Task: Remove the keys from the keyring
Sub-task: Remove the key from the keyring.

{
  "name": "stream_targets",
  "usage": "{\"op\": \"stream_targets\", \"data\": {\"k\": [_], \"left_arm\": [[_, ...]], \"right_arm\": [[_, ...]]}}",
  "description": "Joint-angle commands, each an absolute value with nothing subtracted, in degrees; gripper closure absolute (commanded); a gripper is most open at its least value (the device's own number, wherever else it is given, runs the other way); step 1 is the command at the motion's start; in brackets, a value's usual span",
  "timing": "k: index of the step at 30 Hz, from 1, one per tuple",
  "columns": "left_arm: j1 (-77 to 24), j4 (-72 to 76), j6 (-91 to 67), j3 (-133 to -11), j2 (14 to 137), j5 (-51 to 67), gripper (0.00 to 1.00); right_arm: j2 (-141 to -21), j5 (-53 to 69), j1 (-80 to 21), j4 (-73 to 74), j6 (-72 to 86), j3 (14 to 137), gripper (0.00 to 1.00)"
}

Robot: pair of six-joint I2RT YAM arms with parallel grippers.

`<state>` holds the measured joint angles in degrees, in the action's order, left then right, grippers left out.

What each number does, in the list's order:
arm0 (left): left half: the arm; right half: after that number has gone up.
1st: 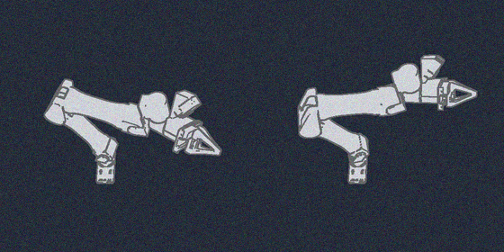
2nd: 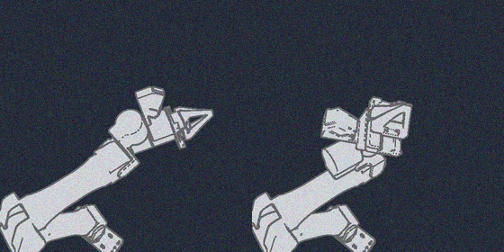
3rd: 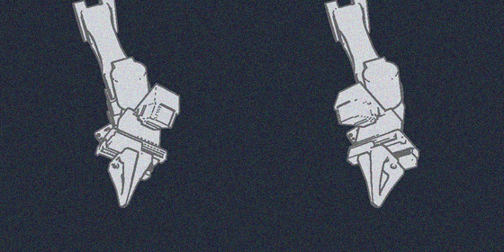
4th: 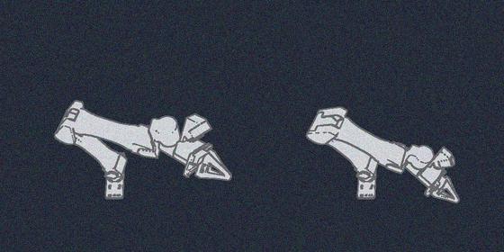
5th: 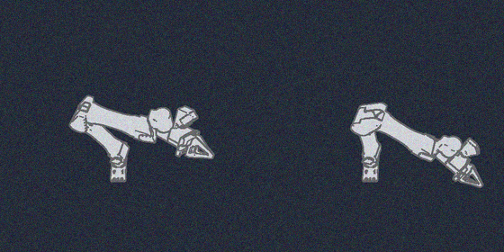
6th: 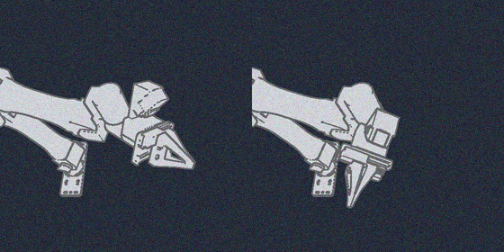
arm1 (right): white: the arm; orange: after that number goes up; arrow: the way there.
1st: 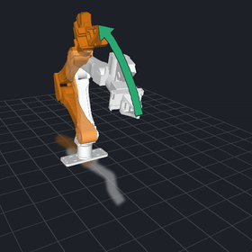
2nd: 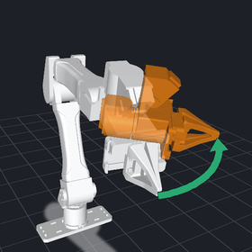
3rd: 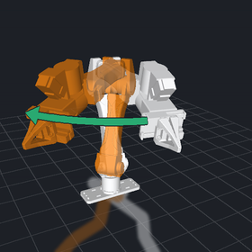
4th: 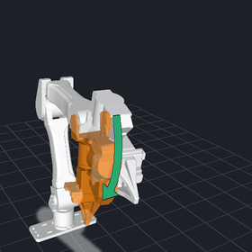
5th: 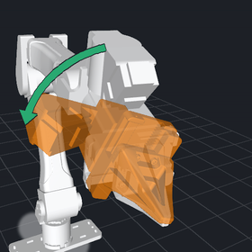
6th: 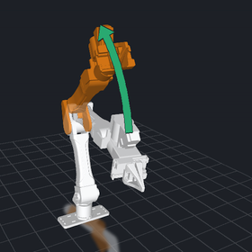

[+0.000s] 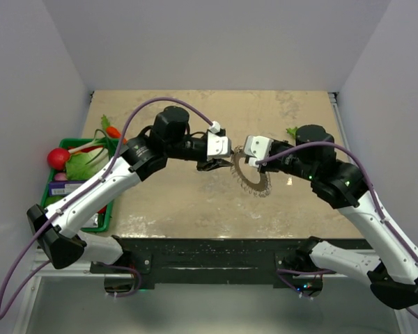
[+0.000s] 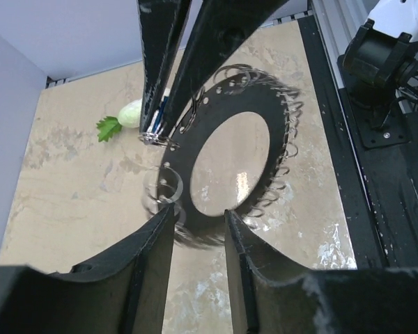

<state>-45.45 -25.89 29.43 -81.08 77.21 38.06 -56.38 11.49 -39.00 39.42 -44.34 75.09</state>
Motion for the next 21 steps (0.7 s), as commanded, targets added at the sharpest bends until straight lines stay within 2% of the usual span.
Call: {"op": "stream_targets", "data": {"k": [1, 21], "left_arm": [[-45.44, -26.46, 27.16, -81.74, 77.25, 37.62, 0.59], [-45.35, -26.89, 21.19, -93.69, 82.88, 38.85, 0.52]], "right_arm": [[-54.67, 10.99, -38.58, 35.77, -42.8, 78.49, 1.0], [-54.41, 9.85, -38.67, 33.58, -40.87, 75.15, 1.0]]}}
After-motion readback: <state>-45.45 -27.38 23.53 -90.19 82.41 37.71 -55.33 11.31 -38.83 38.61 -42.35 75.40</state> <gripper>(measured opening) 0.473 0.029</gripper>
